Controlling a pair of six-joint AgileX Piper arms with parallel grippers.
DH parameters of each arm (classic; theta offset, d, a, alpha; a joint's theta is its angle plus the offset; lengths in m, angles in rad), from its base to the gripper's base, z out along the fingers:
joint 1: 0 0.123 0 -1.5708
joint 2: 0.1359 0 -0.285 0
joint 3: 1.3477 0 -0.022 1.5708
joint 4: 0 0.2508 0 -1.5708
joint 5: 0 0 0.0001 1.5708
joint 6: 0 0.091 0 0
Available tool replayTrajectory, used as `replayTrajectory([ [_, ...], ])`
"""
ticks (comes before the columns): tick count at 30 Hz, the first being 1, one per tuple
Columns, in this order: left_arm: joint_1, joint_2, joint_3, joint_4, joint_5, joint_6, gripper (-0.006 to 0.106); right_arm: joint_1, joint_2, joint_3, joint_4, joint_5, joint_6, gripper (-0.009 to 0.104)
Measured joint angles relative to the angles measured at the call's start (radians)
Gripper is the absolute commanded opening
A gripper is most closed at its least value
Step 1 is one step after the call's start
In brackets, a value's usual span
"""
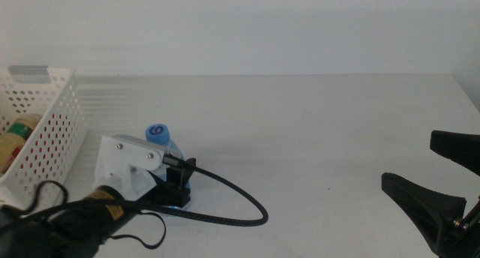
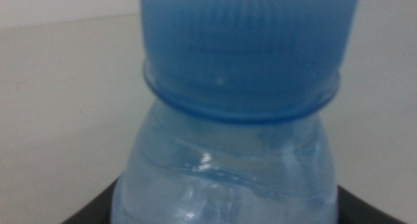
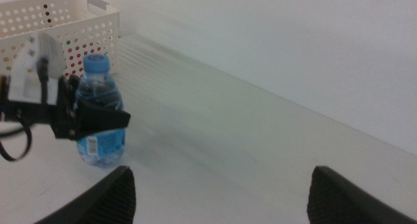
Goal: Use arms to grab the bottles and put them into the dustbin to the left of the table.
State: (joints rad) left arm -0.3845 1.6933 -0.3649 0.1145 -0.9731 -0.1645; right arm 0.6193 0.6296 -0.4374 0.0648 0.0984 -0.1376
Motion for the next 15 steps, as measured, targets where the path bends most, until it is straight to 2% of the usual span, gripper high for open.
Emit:
replayTrajectory([
  [8, 0.009, -0.305, -0.105, 0.005, 0.489, -0.002, -0.005, 0.0, 0.0, 0.0, 0.0, 0.0, 0.0, 0.077],
  [15, 0.068, -0.404, -0.324, 0.039, 0.943, -0.003, -0.005, 0.0, 0.0, 0.0, -0.001, 0.0, 0.0, 0.077],
])
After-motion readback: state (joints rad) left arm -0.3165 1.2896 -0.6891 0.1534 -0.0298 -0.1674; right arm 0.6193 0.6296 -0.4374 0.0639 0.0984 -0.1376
